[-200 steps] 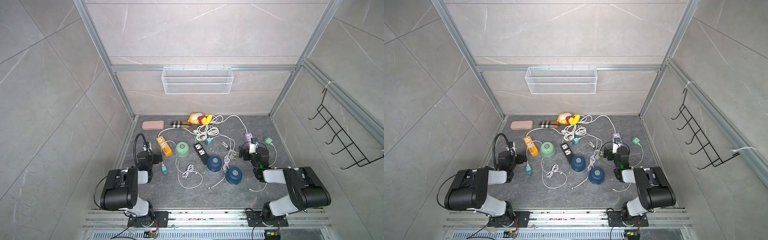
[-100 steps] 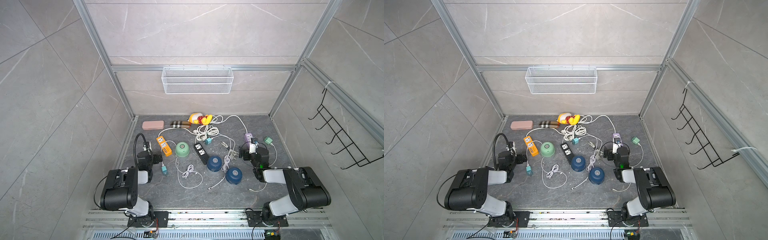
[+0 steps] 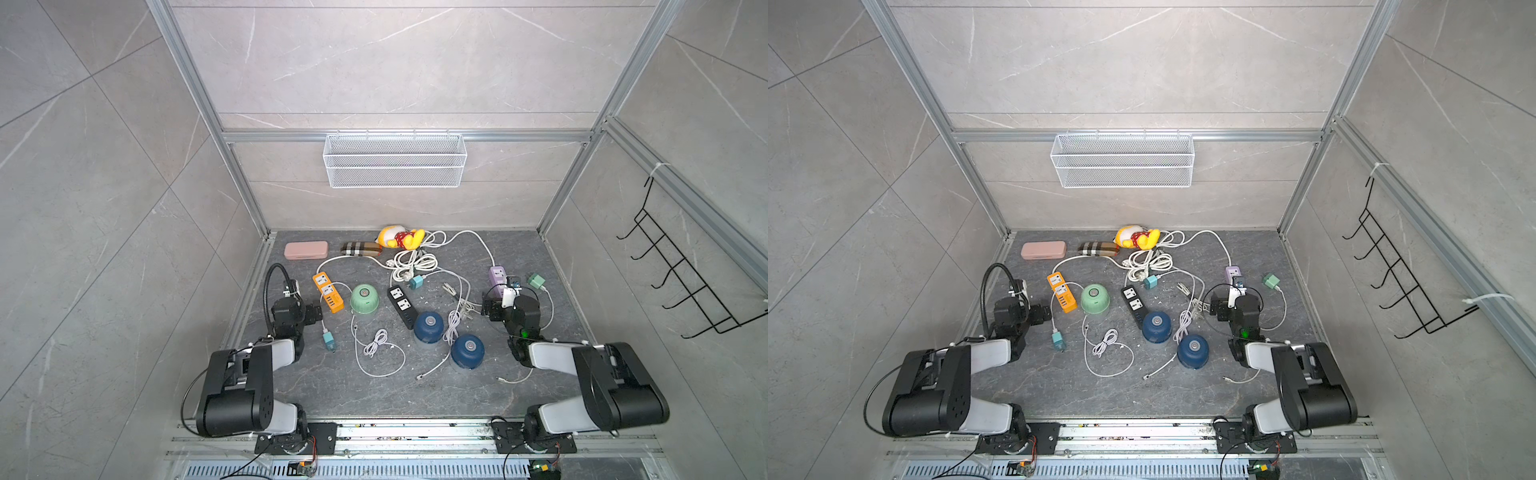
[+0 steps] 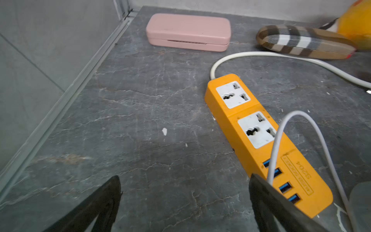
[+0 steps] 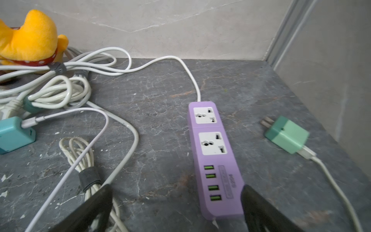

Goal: Charge the cordless meat grinders
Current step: Move the charging cable to the center of the board.

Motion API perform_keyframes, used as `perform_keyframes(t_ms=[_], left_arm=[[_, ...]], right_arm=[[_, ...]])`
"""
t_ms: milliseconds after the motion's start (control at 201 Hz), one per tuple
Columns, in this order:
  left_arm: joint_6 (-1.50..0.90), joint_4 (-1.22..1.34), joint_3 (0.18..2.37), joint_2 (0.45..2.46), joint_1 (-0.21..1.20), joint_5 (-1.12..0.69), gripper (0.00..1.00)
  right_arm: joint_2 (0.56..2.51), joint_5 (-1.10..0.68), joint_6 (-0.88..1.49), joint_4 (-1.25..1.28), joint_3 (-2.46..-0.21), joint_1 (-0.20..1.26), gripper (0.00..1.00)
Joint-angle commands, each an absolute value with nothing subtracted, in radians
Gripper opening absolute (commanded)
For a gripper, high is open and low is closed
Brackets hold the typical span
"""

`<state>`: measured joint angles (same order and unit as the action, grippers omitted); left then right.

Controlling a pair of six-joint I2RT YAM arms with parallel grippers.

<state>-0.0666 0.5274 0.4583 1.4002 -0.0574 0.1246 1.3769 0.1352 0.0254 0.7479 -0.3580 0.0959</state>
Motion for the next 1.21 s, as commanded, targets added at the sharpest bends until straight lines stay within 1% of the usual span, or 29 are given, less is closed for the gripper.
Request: perform_keyframes(t_ms=[0,50,100,139,164,219,259,324,364,393,428,443,493,568,603,702,832,941,1011,1076,1165,1205], left_arm=[[-0.143,0.289,0.579,1.293,-0.031,0.261,1.0],[-0.217,0.2,0.605,1.234,-0.017,0.302,1.0],[-0.316,0.109,0.63,1.173,-0.017,0.308,1.0],[-0.388,0.028,0.652,1.13,-0.016,0.314,1.0],[-0.434,-0.018,0.66,1.101,-0.016,0.316,1.0],[-0.554,-0.118,0.672,1.039,-0.016,0.308,1.0],[-0.61,-0.187,0.683,0.997,-0.016,0.25,1.0],[-0.63,-0.253,0.692,0.947,-0.014,0.09,1.0],[-0.657,-0.299,0.697,0.923,-0.01,-0.002,0.99],[-0.668,-0.332,0.7,0.905,-0.002,-0.069,0.97],[-0.672,-0.36,0.702,0.887,0.017,-0.125,0.91],[-0.675,-0.376,0.703,0.879,0.032,-0.14,0.89],[-0.688,-0.425,0.707,0.855,0.1,-0.16,0.85],[-0.69,-0.465,0.707,0.825,0.238,-0.149,0.82],[-0.692,-0.492,0.712,0.818,0.309,-0.12,0.79],[-0.713,-0.545,0.723,0.836,0.513,-0.026,0.78],[-0.773,-0.545,0.748,0.929,0.738,0.057,0.74],[-0.778,-0.501,0.794,1.041,0.904,0.134,0.73],[-0.767,-0.443,0.821,1.128,0.99,0.143,0.71],[-0.755,-0.369,0.836,1.191,1.059,0.13,0.69],[-0.731,-0.238,0.827,1.26,1.128,0.079,0.69],[-0.72,-0.192,0.829,1.296,1.155,0.056,0.68]], right_arm=[[1.208,0.253,0.106,0.557,-0.385,0.094,0.99],[1.117,0.321,0.202,0.348,-0.44,0.094,0.99],[1.065,0.406,0.309,0.149,-0.505,0.095,0.99],[1.036,0.491,0.437,-0.07,-0.574,0.094,0.99],[1.025,0.511,0.489,-0.183,-0.61,0.09,0.99],[0.997,0.433,0.481,-0.296,-0.652,0.085,0.99],[0.968,0.379,0.504,-0.357,-0.664,0.084,0.96],[0.923,0.253,0.516,-0.428,-0.676,0.084,0.85],[0.909,0.157,0.503,-0.469,-0.689,0.085,0.81],[0.908,0.075,0.483,-0.497,-0.702,0.086,0.79],[0.911,-0.016,0.476,-0.527,-0.713,0.087,0.78],[0.911,-0.054,0.474,-0.54,-0.718,0.087,0.79],[0.904,-0.16,0.463,-0.565,-0.72,0.097,0.87],[0.867,-0.226,0.456,-0.604,-0.727,0.132,0.87],[0.844,-0.226,0.456,-0.628,-0.736,0.157,0.87],[0.804,-0.188,0.451,-0.733,-0.786,0.204,0.85],[0.854,-0.152,0.454,-0.877,-0.851,0.22,0.83],[0.845,-0.158,0.516,-0.901,-0.827,0.232,0.84],[0.814,-0.159,0.557,-0.9,-0.786,0.241,0.84],[0.784,-0.161,0.589,-0.901,-0.742,0.247,0.83],[0.739,-0.15,0.616,-0.926,-0.709,0.255,0.81],[0.718,-0.144,0.626,-0.946,-0.699,0.254,0.77]])
